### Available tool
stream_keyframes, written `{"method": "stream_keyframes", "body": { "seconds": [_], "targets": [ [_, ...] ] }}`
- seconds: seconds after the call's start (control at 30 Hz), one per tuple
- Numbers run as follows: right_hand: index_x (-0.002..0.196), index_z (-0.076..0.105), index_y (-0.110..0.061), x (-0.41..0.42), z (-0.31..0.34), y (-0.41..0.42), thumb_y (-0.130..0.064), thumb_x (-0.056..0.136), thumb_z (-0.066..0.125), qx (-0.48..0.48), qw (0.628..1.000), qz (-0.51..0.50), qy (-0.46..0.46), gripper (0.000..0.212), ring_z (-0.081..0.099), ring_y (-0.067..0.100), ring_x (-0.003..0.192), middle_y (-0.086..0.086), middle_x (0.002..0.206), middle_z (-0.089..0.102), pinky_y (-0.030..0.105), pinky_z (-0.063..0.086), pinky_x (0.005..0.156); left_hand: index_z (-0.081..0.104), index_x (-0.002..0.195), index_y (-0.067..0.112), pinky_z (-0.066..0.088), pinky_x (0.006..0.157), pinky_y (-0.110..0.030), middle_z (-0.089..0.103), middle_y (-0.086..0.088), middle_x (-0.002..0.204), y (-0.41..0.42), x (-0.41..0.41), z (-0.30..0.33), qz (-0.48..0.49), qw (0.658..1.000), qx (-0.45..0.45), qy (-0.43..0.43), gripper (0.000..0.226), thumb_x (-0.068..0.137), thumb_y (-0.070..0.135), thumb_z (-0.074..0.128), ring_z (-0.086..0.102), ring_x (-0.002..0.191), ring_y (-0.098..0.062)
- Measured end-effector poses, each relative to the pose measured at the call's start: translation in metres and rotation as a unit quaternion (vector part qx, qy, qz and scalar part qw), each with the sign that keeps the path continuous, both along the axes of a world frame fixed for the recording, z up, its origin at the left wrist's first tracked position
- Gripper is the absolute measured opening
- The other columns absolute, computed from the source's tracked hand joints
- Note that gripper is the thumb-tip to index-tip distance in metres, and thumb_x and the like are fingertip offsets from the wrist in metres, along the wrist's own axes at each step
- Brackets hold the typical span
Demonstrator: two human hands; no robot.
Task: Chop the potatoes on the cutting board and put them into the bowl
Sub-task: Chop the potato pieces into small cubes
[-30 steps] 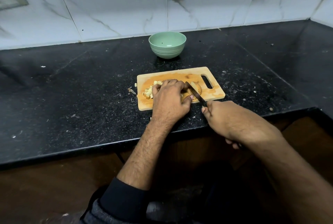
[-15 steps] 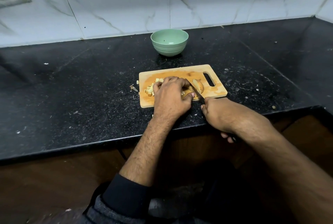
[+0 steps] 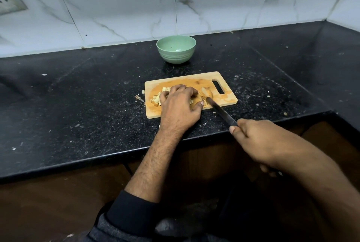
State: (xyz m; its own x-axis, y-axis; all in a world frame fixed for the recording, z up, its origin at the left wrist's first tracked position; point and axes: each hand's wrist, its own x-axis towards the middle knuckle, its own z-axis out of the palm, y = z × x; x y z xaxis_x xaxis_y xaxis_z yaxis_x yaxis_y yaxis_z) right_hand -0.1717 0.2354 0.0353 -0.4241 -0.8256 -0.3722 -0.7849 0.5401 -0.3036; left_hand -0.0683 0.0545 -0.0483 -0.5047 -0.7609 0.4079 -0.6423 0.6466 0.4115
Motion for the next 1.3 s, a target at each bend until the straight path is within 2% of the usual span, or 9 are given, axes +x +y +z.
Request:
{"method": "stream_keyframes", "body": {
  "seconds": [0.1,0.23,0.33,0.5,0.67,0.83,1.0,1.13,1.3],
  "targets": [
    [0.090,0.047,-0.024,0.000,0.002,-0.001,-0.046,0.107,0.031,-0.025,1.000,-0.015,0.000,0.033,0.053,0.013,0.029,0.004,0.052,0.061,0.023,0.044,0.036,0.062,0.123,0.026,0.019,0.108,-0.045,0.063,0.009,0.125,0.002,-0.001,0.000,-0.004,1.000,-0.016,-0.001,0.043,0.089,0.053,0.058,0.042,0.132,-0.013],
    [0.092,0.049,-0.023,-0.002,-0.004,-0.004,-0.046,0.107,0.032,-0.004,1.000,-0.014,0.019,0.033,0.058,0.014,0.034,0.007,0.067,0.065,0.026,0.050,0.037,0.056,0.131,0.025,0.024,0.106,-0.048,0.058,0.000,0.124,0.008,-0.005,0.001,-0.011,0.996,-0.064,-0.056,0.057,0.090,0.064,0.047,0.044,0.125,-0.021],
    [0.090,0.049,-0.022,-0.002,-0.007,-0.005,-0.047,0.107,0.033,-0.003,1.000,-0.012,0.026,0.033,0.059,0.016,0.036,0.008,0.070,0.066,0.027,0.051,0.038,0.054,0.131,0.029,0.028,0.104,-0.050,0.053,-0.003,0.124,0.009,-0.008,0.001,-0.013,0.992,-0.083,-0.097,0.055,0.091,0.065,0.046,0.044,0.122,-0.023],
    [0.091,0.050,-0.022,-0.003,-0.007,-0.005,-0.048,0.106,0.034,-0.003,1.000,-0.023,0.010,0.033,0.063,0.018,0.040,0.009,0.073,0.067,0.031,0.056,0.041,0.054,0.131,0.031,0.028,0.104,-0.050,0.052,-0.002,0.124,0.005,-0.008,0.000,-0.018,0.994,-0.061,-0.091,0.054,0.091,0.065,0.047,0.043,0.121,-0.023],
    [0.092,0.050,-0.020,-0.003,-0.008,-0.010,-0.047,0.107,0.033,-0.014,1.000,-0.025,0.007,0.035,0.056,0.014,0.034,0.006,0.065,0.063,0.024,0.046,0.037,0.058,0.132,0.036,0.025,0.105,-0.049,0.059,0.005,0.122,0.002,-0.006,0.000,-0.003,0.999,-0.030,-0.029,0.048,0.090,0.058,0.052,0.043,0.124,-0.018],
    [0.090,0.048,-0.019,-0.001,-0.015,-0.018,-0.048,0.106,0.034,-0.028,0.999,-0.030,-0.010,0.035,0.059,0.018,0.036,0.007,0.062,0.064,0.025,0.048,0.037,0.061,0.131,0.042,0.025,0.107,-0.049,0.055,0.009,0.119,-0.001,-0.003,0.000,-0.011,0.999,-0.004,-0.038,0.044,0.088,0.052,0.057,0.041,0.120,-0.015],
    [0.086,0.043,-0.025,0.002,-0.018,-0.020,-0.048,0.106,0.033,-0.035,0.999,-0.020,-0.007,0.033,0.059,0.017,0.035,0.005,0.061,0.063,0.026,0.049,0.037,0.062,0.132,0.036,0.024,0.107,-0.049,0.060,0.009,0.121,-0.001,-0.002,0.000,-0.001,1.000,0.007,-0.013,0.047,0.089,0.055,0.058,0.041,0.122,-0.015],
    [0.087,0.046,-0.024,0.005,-0.018,-0.017,-0.048,0.107,0.033,-0.033,0.999,-0.010,-0.021,0.033,0.058,0.014,0.035,0.004,0.059,0.063,0.025,0.048,0.038,0.059,0.136,0.031,0.025,0.105,-0.048,0.063,0.009,0.125,0.000,-0.001,0.001,0.002,1.000,0.008,-0.013,0.059,0.087,0.062,0.059,0.041,0.126,-0.016],
    [0.090,0.049,-0.022,0.001,-0.015,-0.011,-0.048,0.106,0.035,-0.041,0.998,-0.022,-0.047,0.033,0.059,0.016,0.037,0.005,0.063,0.061,0.029,0.053,0.042,0.055,0.139,0.027,0.024,0.107,-0.050,0.063,0.009,0.130,0.001,-0.001,0.003,-0.003,1.000,0.019,-0.007,0.061,0.085,0.055,0.064,0.041,0.127,-0.016]
  ]
}}
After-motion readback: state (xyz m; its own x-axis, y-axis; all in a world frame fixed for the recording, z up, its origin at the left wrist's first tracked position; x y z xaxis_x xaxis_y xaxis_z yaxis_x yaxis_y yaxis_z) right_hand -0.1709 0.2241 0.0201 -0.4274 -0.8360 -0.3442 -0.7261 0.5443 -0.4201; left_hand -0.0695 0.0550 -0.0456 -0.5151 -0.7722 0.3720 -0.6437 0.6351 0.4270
